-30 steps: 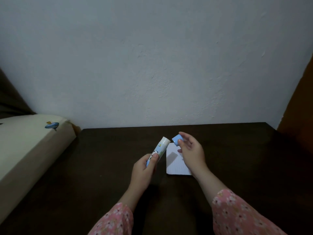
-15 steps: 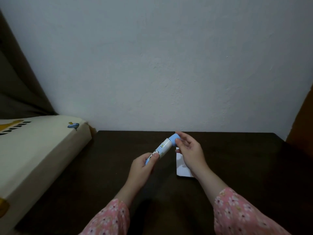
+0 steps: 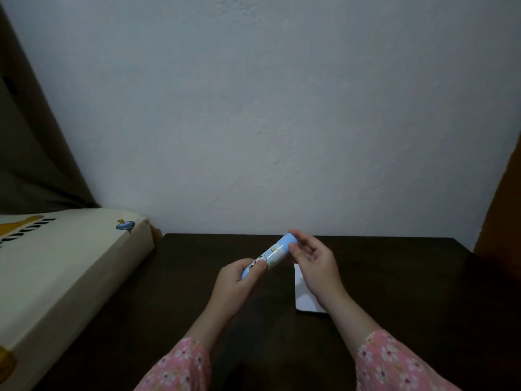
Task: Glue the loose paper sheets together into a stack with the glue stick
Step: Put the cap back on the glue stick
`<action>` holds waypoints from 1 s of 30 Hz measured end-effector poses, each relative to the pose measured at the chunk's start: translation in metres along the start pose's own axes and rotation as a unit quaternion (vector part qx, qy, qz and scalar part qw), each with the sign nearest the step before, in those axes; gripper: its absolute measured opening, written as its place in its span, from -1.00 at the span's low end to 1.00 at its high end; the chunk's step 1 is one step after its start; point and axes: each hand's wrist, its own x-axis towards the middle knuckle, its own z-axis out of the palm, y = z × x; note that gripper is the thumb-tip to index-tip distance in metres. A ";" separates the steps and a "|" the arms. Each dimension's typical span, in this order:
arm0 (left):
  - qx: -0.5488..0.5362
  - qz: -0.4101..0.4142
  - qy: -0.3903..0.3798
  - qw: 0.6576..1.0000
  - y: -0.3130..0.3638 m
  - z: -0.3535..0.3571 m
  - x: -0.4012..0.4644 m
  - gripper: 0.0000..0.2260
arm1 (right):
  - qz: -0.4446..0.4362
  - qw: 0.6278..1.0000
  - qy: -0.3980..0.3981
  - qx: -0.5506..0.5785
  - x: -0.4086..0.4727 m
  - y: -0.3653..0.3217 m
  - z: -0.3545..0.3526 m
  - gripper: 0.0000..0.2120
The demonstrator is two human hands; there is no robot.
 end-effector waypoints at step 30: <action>0.011 -0.060 -0.067 0.996 -0.017 -0.009 -0.003 -0.67 | 0.022 0.968 -0.100 -0.229 0.001 0.009 -0.015 -0.77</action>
